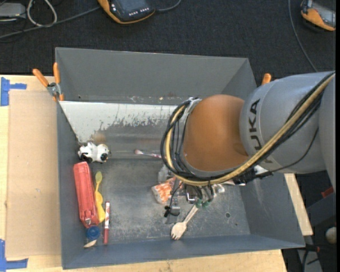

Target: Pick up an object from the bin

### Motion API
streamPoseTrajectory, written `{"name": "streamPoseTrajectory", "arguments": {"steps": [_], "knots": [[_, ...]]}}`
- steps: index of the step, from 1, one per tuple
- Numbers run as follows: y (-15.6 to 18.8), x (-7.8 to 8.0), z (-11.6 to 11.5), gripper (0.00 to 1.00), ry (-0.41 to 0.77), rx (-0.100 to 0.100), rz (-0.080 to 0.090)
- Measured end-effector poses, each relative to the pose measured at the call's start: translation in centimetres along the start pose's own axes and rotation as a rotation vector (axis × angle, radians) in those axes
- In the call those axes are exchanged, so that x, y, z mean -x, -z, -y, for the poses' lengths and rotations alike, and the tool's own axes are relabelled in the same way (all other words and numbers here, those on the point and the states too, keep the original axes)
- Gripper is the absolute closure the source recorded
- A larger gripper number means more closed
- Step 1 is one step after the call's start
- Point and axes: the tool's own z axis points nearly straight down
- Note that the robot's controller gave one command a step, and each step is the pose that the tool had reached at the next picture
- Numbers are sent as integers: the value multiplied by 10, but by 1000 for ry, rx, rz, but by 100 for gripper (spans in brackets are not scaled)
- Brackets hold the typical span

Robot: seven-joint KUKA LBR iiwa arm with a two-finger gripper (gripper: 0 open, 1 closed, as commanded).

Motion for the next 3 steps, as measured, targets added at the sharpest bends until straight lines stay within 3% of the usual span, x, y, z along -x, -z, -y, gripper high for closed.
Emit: {"name": "streamPoseTrajectory", "arguments": {"steps": [1, 2, 3], "knots": [[-32, 18, 48, 0, 65, 1, 5], [-71, 44, 63, 0, -28, 3, 9], [-86, 74, 103, 100, 19, 0, 1]]}}
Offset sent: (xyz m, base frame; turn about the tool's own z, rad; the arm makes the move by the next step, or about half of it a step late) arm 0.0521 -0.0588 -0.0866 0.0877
